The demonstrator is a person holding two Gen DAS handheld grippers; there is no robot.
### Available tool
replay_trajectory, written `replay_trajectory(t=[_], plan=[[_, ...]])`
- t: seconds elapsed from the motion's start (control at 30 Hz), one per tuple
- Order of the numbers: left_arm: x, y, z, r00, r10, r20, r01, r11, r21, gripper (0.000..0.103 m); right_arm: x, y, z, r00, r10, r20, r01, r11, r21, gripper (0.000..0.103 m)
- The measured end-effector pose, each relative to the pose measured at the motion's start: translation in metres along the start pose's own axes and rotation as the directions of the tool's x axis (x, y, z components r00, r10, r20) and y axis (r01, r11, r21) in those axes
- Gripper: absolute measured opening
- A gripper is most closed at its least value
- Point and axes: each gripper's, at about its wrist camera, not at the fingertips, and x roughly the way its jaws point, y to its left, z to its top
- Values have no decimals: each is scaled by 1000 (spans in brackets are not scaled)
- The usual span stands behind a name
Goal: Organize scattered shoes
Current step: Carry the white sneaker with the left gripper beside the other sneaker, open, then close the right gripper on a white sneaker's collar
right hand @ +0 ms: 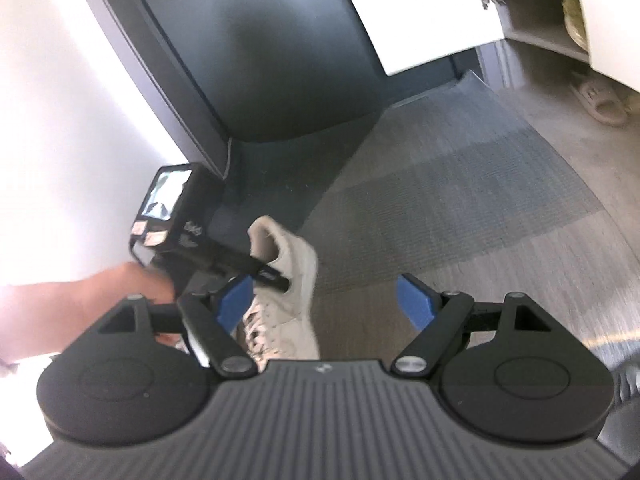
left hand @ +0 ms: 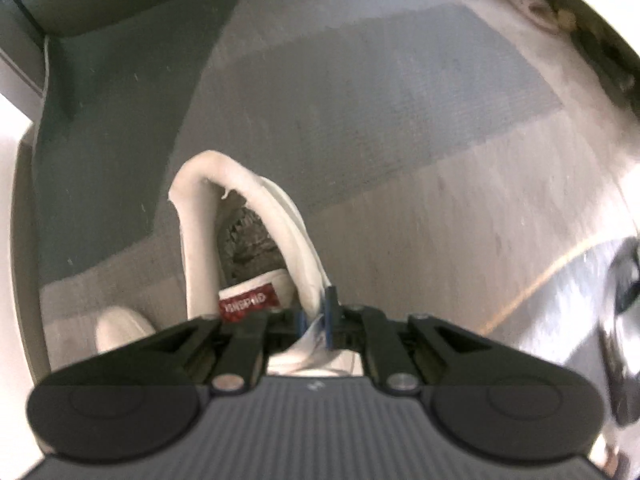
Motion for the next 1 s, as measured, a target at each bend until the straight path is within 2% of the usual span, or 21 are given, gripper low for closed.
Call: replay_trajectory(t=[0.17,0.27,0.37,0.43,0.57,0.63,0.73,0.8,0.83,0.87,0.9,0.93,0.97,1.0], plan=[[30,-7,-20,998,-36,-43,35,999,-4,10,8,-7,-17,998,-40,-46,41,999,7,81],[33,-12,-25,999,-30,-21,31,999,22,11,16,-8,-18,997,-43,-63,43,999,6,81],[32,-17,-29,1000,-15,21,14,998,64,19,21,-7,-19,997,-47,-68,47,999,-3,81],[28,-19,-35,998,-18,61,13,997,80,44,23,-5,-20,996,-49,-69,48,999,-4,81],[7,-8,-51,994,-25,108,13,993,115,55,26,-2,-16,998,-42,-56,39,998,-45,81],[-20,7,-71,989,-34,145,16,993,119,68,27,0,-14,999,-34,-39,30,995,-92,81],[-57,29,-103,975,-12,222,-7,996,84,79,37,12,-17,998,-31,-52,15,959,-284,81],[-77,43,-124,961,10,275,-20,999,33,84,49,27,-22,994,-31,-103,-22,879,-476,81],[-89,54,-140,949,33,313,-29,999,-18,88,53,31,-23,993,-26,-117,-39,853,-520,81],[-95,59,-148,943,45,330,-31,998,-47,90,62,41,-26,986,-9,-167,-99,774,-625,81],[-97,65,-161,938,51,342,-19,995,-97,93,72,51,-28,976,2,-219,-162,679,-716,81],[-98,71,-175,936,52,349,-3,990,-140,93,77,56,-29,970,-4,-244,-188,627,-756,81],[-98,74,-179,936,52,348,3,988,-155,93,94,72,-33,953,-44,-301,-249,455,-855,81],[-96,76,-184,937,52,344,5,987,-162,93,97,74,-32,951,-49,-306,-256,432,-865,81]])
